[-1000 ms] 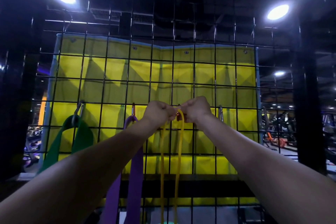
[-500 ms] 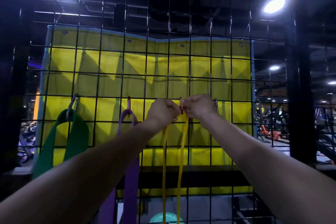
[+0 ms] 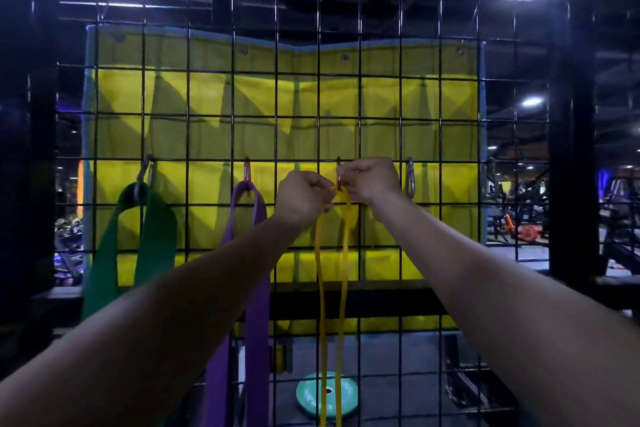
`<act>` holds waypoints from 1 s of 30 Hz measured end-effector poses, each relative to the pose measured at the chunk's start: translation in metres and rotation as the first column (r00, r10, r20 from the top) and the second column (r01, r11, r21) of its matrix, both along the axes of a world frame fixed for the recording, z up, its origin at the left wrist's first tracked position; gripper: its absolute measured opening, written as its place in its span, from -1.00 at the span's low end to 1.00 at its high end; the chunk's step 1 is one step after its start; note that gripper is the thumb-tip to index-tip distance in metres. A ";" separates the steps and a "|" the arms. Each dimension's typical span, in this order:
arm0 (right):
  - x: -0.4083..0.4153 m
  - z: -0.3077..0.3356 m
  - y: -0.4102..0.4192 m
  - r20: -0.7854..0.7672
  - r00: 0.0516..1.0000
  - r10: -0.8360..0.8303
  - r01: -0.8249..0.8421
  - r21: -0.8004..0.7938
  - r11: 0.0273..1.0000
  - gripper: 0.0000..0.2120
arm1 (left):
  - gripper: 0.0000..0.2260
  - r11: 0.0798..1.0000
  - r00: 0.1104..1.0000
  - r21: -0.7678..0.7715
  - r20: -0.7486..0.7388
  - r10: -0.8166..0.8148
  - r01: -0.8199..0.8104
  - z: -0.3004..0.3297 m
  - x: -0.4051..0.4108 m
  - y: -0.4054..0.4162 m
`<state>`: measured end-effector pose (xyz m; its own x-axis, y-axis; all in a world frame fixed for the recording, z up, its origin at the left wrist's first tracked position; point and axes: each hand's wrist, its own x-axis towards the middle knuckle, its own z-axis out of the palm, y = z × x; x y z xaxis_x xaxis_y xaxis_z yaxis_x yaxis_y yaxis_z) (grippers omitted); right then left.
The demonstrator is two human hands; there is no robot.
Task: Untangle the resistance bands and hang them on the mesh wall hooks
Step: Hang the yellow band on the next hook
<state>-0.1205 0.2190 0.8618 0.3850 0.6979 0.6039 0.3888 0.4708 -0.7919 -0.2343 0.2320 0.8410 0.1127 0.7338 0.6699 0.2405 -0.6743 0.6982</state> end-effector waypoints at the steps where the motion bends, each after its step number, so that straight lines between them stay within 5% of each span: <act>1: 0.001 -0.002 0.001 -0.001 1.000 0.000 0.000 0.006 1.000 -0.83 | -0.84 1.000 1.000 -0.008 -0.006 0.001 -0.001 -0.001 -0.001 -0.001; 4: 0.002 -0.013 -0.008 0.049 0.999 0.019 -0.018 -0.025 1.000 -0.94 | -0.77 1.000 0.998 -0.021 -0.064 0.013 -0.015 -0.008 -0.004 -0.004; 7: 0.004 -0.037 -0.020 0.079 0.996 0.034 -0.026 -0.104 0.994 -0.69 | -0.75 0.998 0.998 -0.058 -0.064 0.017 -0.020 -0.028 -0.010 -0.009; 14: 0.003 -0.118 -0.042 0.186 0.981 -0.058 0.089 -0.158 0.983 -0.85 | -0.83 1.000 0.995 0.003 -0.101 0.010 -0.010 -0.089 -0.018 -0.019; 21: 0.006 -0.189 -0.070 0.291 0.937 -0.192 0.248 -0.167 0.954 -0.85 | -0.94 0.998 0.955 0.057 -0.296 0.002 0.016 -0.150 -0.021 -0.033; 24: 0.003 -0.209 -0.073 0.238 0.953 -0.189 0.242 -0.218 0.945 -0.82 | -0.77 0.991 0.954 -0.018 -0.269 -0.131 0.131 -0.172 -0.023 -0.032; 26: -0.001 -0.219 -0.077 0.193 0.964 -0.183 0.234 -0.283 0.930 -0.77 | -0.67 0.969 0.971 -0.120 -0.078 -0.225 0.215 -0.184 -0.030 -0.034; 29: -0.006 -0.238 -0.089 0.154 0.970 -0.189 0.236 -0.394 0.889 -0.72 | -0.76 0.985 0.897 -0.104 -0.408 -0.169 0.138 -0.203 -0.035 -0.044; 30: -0.007 -0.246 -0.095 0.149 0.968 -0.200 0.245 -0.417 0.875 -0.71 | -0.84 0.982 0.897 -0.162 -0.413 -0.158 0.098 -0.212 -0.036 -0.051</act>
<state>-0.1278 0.1245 0.6154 0.5156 0.7996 0.3077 0.5291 -0.0147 -0.8484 -0.2699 0.1808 0.6292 0.4617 0.7728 0.4354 0.4501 -0.6271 0.6357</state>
